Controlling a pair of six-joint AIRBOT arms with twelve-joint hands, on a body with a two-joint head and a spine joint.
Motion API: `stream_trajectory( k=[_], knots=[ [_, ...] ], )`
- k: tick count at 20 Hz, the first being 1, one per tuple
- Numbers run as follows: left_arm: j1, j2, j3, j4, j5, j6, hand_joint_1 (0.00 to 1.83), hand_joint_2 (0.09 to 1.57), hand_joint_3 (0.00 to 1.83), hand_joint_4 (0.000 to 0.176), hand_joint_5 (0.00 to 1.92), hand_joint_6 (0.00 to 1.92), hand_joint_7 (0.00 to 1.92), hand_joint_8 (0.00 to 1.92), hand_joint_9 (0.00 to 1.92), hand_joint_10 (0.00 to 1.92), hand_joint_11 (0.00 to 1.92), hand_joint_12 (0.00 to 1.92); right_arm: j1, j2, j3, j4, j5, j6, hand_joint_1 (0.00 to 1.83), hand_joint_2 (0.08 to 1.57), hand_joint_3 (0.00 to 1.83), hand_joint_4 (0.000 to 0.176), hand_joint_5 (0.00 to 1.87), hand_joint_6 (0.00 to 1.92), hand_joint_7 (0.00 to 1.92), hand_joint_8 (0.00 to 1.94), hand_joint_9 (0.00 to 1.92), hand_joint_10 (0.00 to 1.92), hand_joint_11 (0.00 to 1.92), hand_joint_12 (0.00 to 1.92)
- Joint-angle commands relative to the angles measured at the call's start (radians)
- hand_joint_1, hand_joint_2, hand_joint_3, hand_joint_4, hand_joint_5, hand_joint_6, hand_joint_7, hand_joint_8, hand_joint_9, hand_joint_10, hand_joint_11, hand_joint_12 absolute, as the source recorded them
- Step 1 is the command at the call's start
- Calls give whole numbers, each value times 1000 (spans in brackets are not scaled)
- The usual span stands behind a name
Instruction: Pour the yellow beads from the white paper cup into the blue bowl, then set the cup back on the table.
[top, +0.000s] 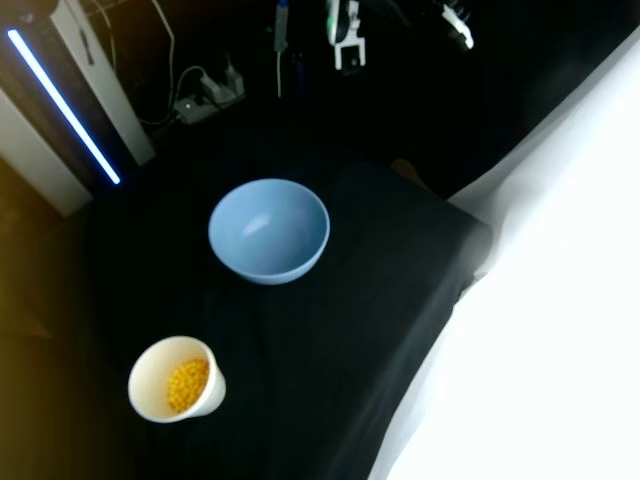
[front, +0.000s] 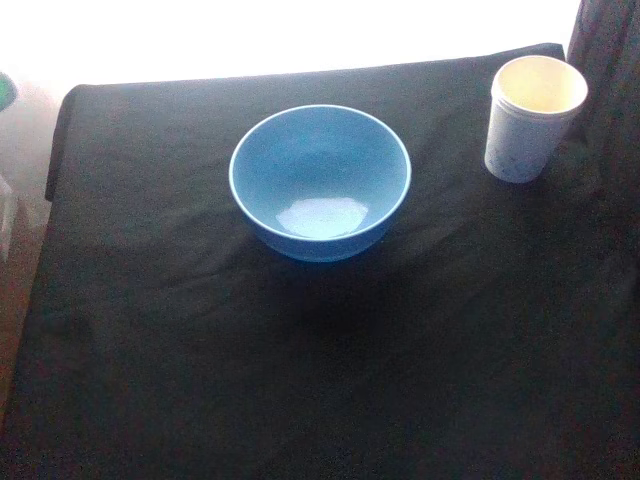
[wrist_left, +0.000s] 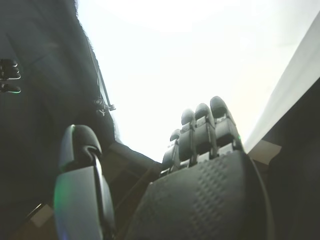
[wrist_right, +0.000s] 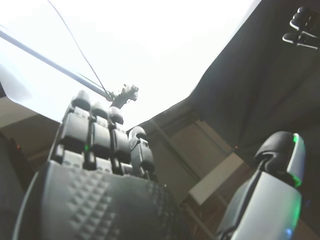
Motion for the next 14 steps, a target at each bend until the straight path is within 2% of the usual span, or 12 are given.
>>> stream_trajectory(
  k=[1,2,4,5,6,7,9,10,11,12,13,14],
  knots=[
    [-5,4,10,-15,-122,-6,410,822,10,40,0,0,138,10,169,21,13,407,9,0,6,22,113,10,617,667,7,36,0,0,65,4,0,0,0,116],
    [-5,3,11,-15,-122,-6,391,822,8,32,0,0,141,9,177,21,24,412,7,-3,10,27,112,10,629,660,2,48,0,0,68,2,0,0,0,95],
    [-5,1,11,-14,-121,-6,387,825,7,23,0,0,143,8,173,16,25,414,6,-11,18,36,98,10,649,673,3,52,0,0,54,2,0,0,0,9],
    [-5,0,11,-14,-122,-6,387,825,7,23,0,0,143,8,173,16,25,414,6,-17,26,42,86,10,649,673,3,52,0,0,54,2,0,0,0,9],
    [-5,-2,11,-14,-122,-6,396,832,8,15,0,0,143,6,176,13,50,425,6,-24,36,50,63,10,701,692,8,37,5,2,81,11,0,0,0,0],
    [-5,-3,12,-13,-121,-6,391,835,8,11,0,0,146,7,177,13,54,427,6,-32,44,54,47,10,710,680,1,51,13,5,87,11,0,0,8,4],
    [-5,-4,12,-12,-120,-6,385,829,3,18,0,0,145,4,175,9,48,425,6,-46,66,57,2,19,714,621,0,42,11,1,96,5,0,0,19,9],
    [-5,-4,12,-12,-120,-6,379,818,0,34,0,0,142,2,177,9,49,425,6,-53,80,56,-29,26,728,605,0,22,18,3,123,12,0,0,23,10],
    [-5,-5,13,-14,-122,-6,403,801,0,61,0,0,149,5,176,7,38,418,6,-56,91,45,-66,28,710,598,0,14,9,0,131,13,10,4,34,15],
    [-5,-7,14,-19,-126,-6,376,799,0,74,0,0,163,9,185,10,55,424,6,-60,106,33,-114,28,737,589,0,32,12,1,132,10,1,0,9,4],
    [-5,-8,14,-24,-129,-6,351,793,0,79,0,0,173,12,188,10,68,429,6,-65,116,28,-145,29,747,578,0,3,28,7,150,15,16,6,38,17],
    [-5,-9,13,-26,-132,-6,331,806,0,62,0,0,174,10,189,9,52,426,6,-72,126,27,-166,29,744,566,0,0,18,2,116,2,12,4,42,19]
  ],
)
